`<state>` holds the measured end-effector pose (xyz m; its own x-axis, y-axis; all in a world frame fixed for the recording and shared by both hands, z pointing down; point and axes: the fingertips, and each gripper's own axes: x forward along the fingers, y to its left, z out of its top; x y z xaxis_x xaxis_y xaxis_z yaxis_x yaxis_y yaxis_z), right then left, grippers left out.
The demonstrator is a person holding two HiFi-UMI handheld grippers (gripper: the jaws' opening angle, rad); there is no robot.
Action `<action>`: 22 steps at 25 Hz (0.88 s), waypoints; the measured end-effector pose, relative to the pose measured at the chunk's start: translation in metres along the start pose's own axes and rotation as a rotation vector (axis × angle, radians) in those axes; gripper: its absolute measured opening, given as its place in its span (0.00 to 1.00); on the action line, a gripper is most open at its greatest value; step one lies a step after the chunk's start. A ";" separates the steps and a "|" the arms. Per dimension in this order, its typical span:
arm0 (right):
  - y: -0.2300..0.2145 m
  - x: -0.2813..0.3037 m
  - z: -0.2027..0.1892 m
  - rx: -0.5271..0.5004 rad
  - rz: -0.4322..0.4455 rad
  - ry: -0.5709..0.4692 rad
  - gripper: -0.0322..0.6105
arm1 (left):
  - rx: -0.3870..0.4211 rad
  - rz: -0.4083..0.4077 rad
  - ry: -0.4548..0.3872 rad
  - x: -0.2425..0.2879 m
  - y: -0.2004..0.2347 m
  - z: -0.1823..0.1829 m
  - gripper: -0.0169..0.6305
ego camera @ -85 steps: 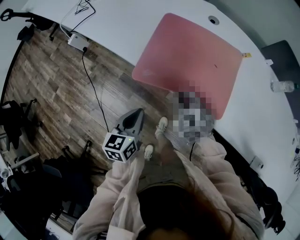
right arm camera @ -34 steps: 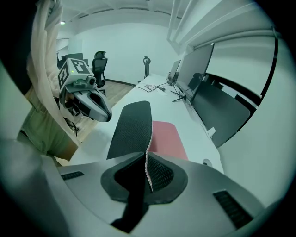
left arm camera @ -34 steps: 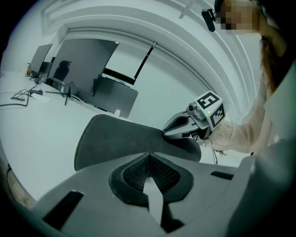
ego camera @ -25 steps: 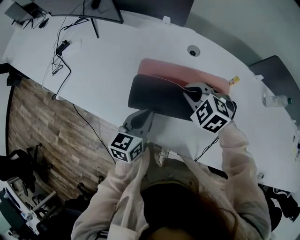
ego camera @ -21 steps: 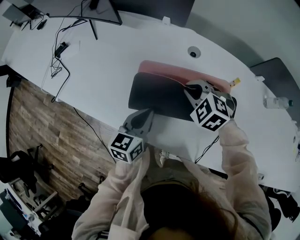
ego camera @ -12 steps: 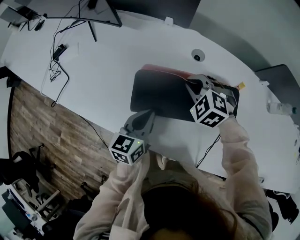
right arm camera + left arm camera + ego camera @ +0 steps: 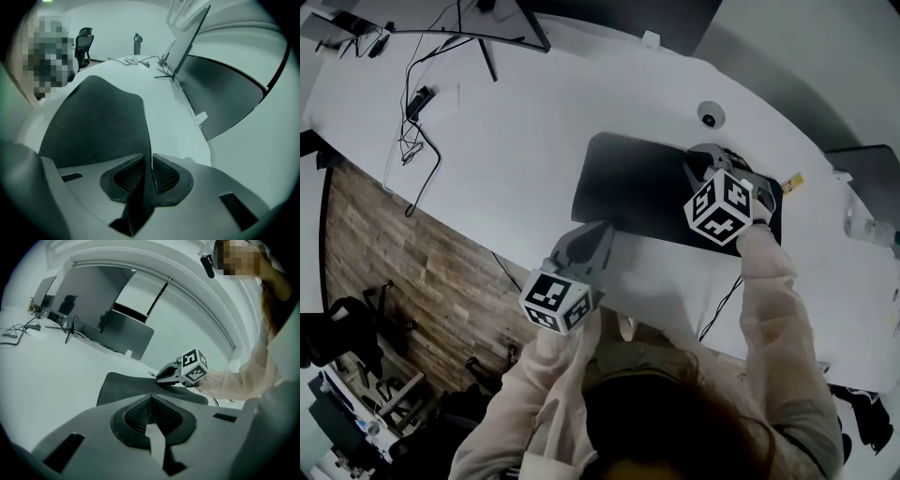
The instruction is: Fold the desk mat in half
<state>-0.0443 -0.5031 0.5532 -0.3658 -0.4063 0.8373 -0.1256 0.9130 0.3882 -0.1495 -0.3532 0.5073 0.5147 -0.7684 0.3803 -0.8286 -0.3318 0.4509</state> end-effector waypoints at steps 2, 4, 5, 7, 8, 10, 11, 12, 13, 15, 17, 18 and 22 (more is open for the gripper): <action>-0.003 0.005 -0.001 -0.018 -0.045 0.012 0.17 | 0.000 0.000 0.004 0.001 0.002 -0.002 0.07; -0.009 0.005 0.000 -0.017 -0.100 0.006 0.20 | 0.003 -0.002 0.007 0.002 0.004 -0.003 0.07; -0.012 0.004 0.001 -0.005 -0.122 -0.001 0.26 | 0.005 -0.004 0.008 0.002 0.004 -0.004 0.07; -0.018 -0.003 0.001 0.040 -0.155 -0.025 0.36 | 0.011 -0.009 0.006 0.003 0.001 -0.005 0.07; -0.020 -0.008 0.001 0.067 -0.170 -0.040 0.36 | 0.014 -0.013 0.006 0.002 -0.002 -0.006 0.07; -0.021 -0.021 -0.002 0.116 -0.198 -0.064 0.36 | 0.024 -0.021 0.005 0.001 -0.009 -0.007 0.07; -0.021 -0.028 -0.005 0.134 -0.209 -0.073 0.36 | 0.029 -0.026 0.004 0.000 -0.013 -0.008 0.07; -0.021 -0.035 -0.007 0.148 -0.217 -0.080 0.36 | 0.033 -0.030 0.002 -0.001 -0.017 -0.008 0.07; -0.019 -0.042 -0.009 0.162 -0.221 -0.088 0.36 | 0.037 -0.035 0.000 -0.003 -0.021 -0.007 0.07; -0.016 -0.058 -0.012 0.201 -0.226 -0.108 0.36 | 0.044 -0.045 -0.004 -0.007 -0.030 -0.007 0.07; -0.013 -0.075 -0.015 0.255 -0.232 -0.135 0.35 | 0.054 -0.053 -0.005 -0.010 -0.038 -0.007 0.07; -0.011 -0.083 -0.016 0.283 -0.236 -0.150 0.35 | 0.060 -0.057 -0.007 -0.011 -0.042 -0.007 0.07; -0.005 -0.112 -0.027 0.378 -0.250 -0.191 0.32 | 0.081 -0.074 -0.019 -0.013 -0.058 -0.005 0.07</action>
<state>0.0220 -0.4630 0.4679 -0.4398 -0.6334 0.6367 -0.5443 0.7519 0.3720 -0.1071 -0.3209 0.4800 0.5712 -0.7502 0.3331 -0.8043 -0.4304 0.4098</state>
